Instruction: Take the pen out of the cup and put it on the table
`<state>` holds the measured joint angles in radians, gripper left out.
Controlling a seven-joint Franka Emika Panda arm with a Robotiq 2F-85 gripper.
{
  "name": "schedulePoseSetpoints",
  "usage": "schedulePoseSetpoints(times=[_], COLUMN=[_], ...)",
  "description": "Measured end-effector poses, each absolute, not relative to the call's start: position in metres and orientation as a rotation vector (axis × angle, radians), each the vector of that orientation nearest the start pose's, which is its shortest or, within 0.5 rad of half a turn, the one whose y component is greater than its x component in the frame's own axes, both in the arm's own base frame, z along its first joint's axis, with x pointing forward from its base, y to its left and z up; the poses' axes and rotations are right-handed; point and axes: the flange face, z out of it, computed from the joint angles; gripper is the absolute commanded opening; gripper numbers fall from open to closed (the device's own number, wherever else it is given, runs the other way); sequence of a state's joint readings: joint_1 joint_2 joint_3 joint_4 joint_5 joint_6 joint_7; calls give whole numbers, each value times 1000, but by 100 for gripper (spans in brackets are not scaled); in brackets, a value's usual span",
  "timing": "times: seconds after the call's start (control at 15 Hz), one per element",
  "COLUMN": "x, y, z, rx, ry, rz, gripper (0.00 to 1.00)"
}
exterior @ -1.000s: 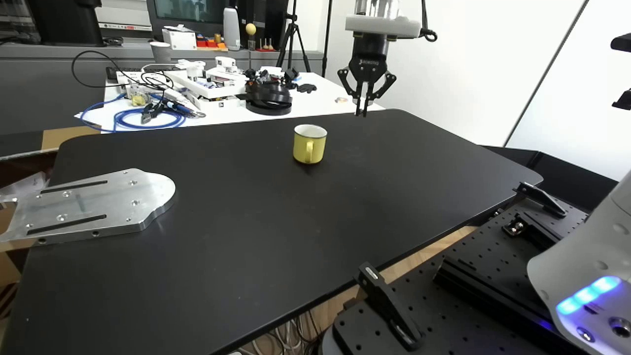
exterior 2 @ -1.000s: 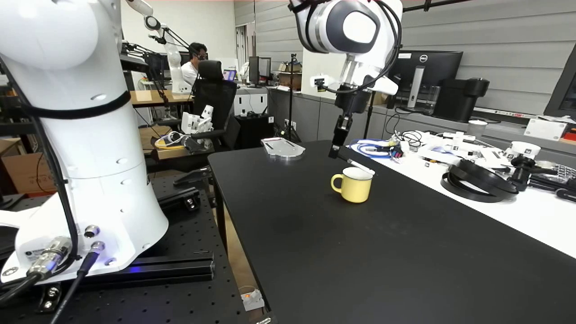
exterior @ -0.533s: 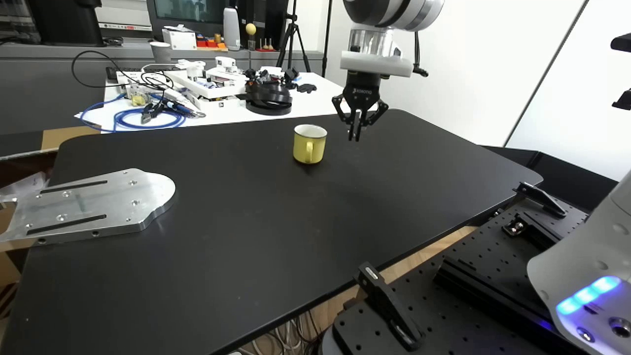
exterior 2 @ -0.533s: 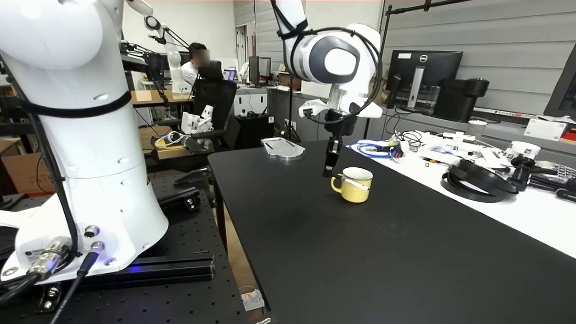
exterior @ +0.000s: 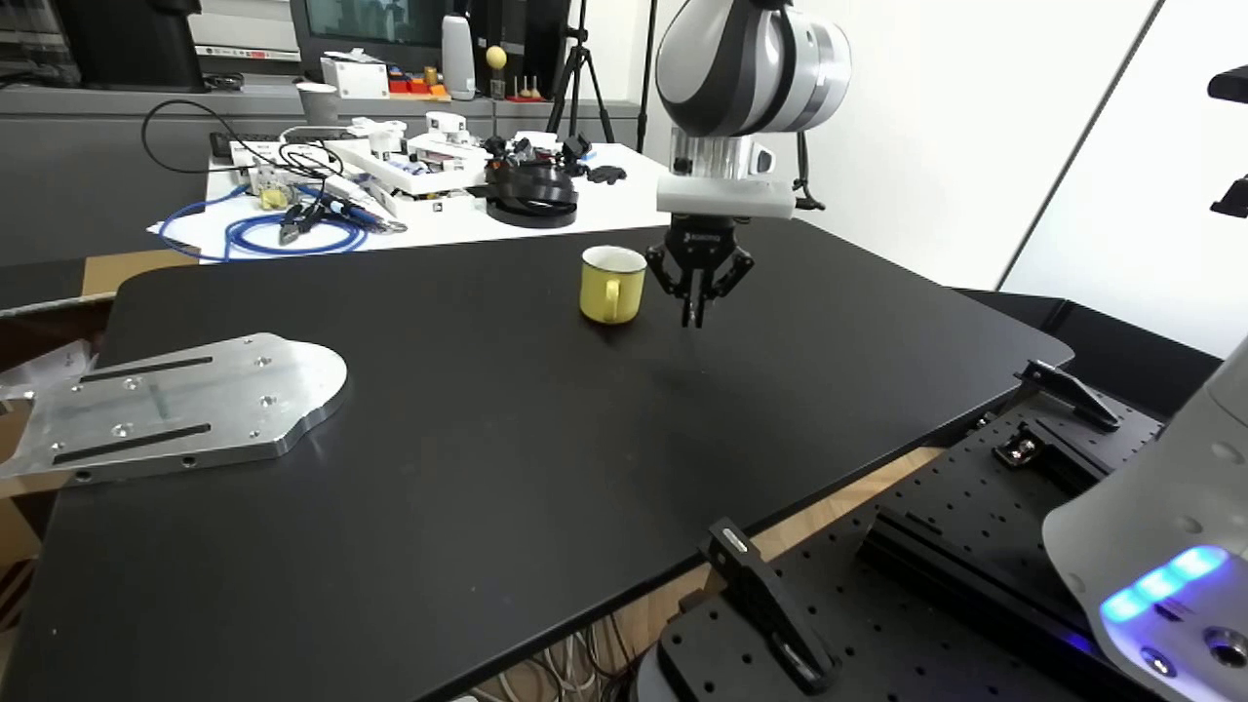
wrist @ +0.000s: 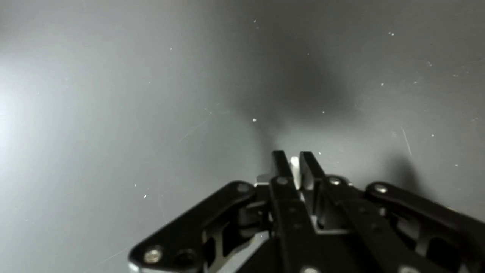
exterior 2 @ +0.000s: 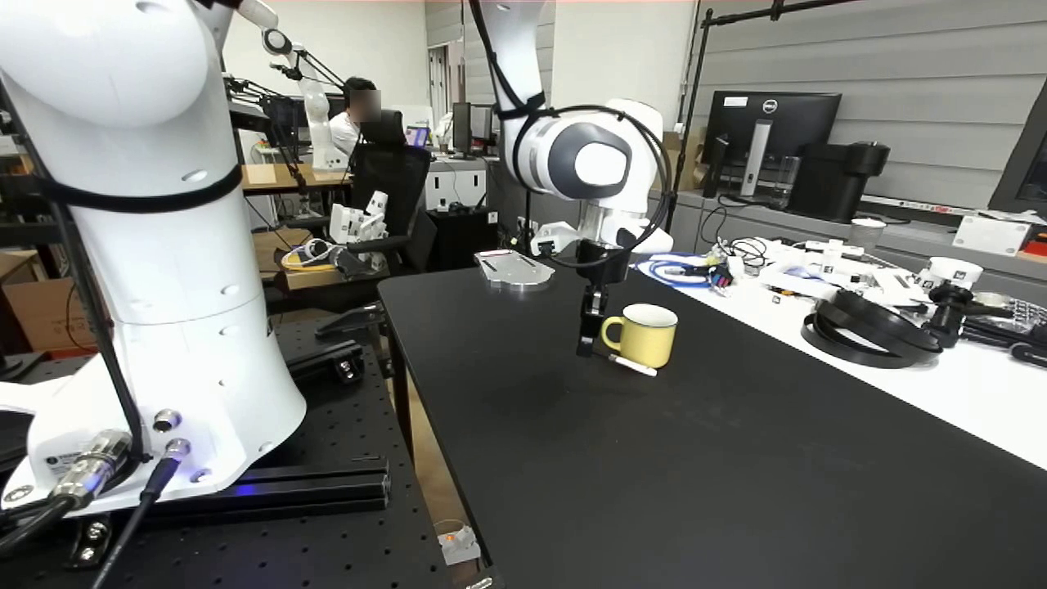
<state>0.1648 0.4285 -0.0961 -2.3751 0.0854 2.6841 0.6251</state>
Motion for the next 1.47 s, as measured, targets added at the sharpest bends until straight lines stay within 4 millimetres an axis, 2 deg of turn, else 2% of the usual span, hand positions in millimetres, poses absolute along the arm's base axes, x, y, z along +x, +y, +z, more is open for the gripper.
schedulePoseSetpoints(times=[0.47, 0.53, 0.67, 1.2, 1.47], x=[483, 483, 482, 486, 499], y=[29, 29, 29, 34, 29], z=[127, 127, 127, 130, 141], rx=[-3063, -3063, -3064, -3058, -3046], ry=[1012, 1015, 1017, 1006, 1020], rz=[169, 170, 181, 175, 170], gripper=[3, 37, 43, 99, 100])
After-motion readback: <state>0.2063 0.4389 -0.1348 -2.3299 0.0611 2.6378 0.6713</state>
